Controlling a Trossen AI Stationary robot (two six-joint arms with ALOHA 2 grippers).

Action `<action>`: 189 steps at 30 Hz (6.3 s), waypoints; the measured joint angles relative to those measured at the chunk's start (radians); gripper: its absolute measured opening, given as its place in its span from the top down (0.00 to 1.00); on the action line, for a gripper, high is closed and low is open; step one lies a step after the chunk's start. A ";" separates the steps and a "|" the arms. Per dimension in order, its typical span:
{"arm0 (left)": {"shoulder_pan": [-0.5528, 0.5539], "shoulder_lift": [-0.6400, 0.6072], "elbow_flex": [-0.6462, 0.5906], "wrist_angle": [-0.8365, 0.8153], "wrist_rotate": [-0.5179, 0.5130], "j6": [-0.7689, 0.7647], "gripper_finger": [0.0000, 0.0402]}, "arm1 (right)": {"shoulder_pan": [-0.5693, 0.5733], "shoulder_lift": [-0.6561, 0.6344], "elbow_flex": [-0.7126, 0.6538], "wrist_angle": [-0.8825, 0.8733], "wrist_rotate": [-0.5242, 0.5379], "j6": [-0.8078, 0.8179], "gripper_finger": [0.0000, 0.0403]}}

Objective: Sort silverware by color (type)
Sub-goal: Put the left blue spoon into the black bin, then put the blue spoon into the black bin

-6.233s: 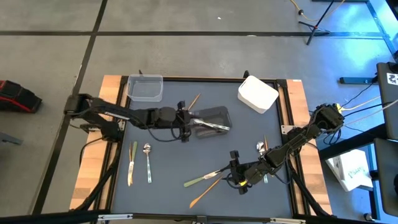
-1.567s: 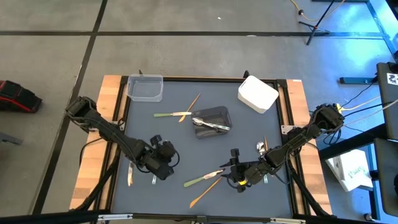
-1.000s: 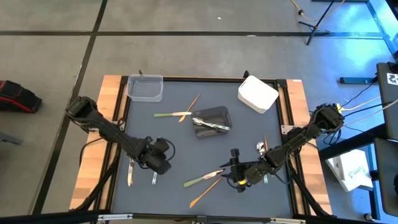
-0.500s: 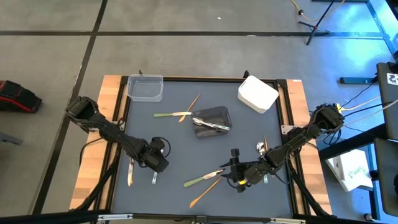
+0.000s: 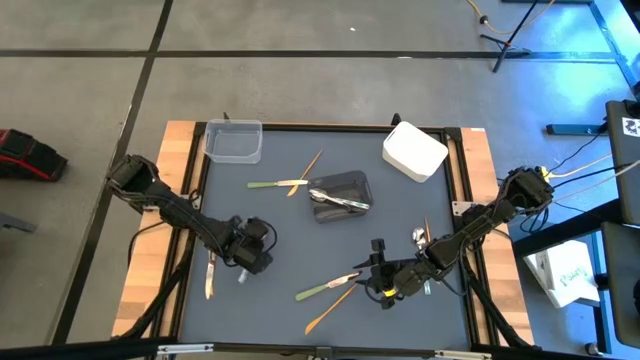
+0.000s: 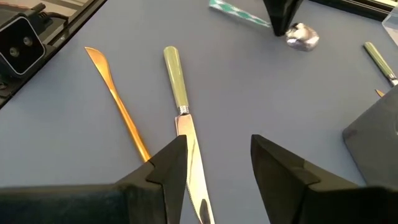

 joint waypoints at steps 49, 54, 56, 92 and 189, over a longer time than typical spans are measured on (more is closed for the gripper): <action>0.322 0.032 0.368 0.640 0.114 1.577 0.98 | -0.025 0.000 0.000 0.000 0.003 0.001 0.59; 0.412 0.116 0.367 0.806 0.196 1.671 0.98 | -0.025 0.000 0.000 -0.001 0.003 0.001 0.59; 0.438 0.143 0.367 0.877 0.221 1.723 0.98 | -0.025 0.000 0.000 0.000 0.003 0.000 0.59; 0.529 0.230 0.367 0.777 0.196 1.883 0.76 | -0.032 0.000 0.000 0.005 0.003 -0.004 0.59; -0.040 0.109 0.140 0.723 -0.110 0.896 0.76 | -0.305 -0.280 0.039 -0.353 -0.014 0.175 0.99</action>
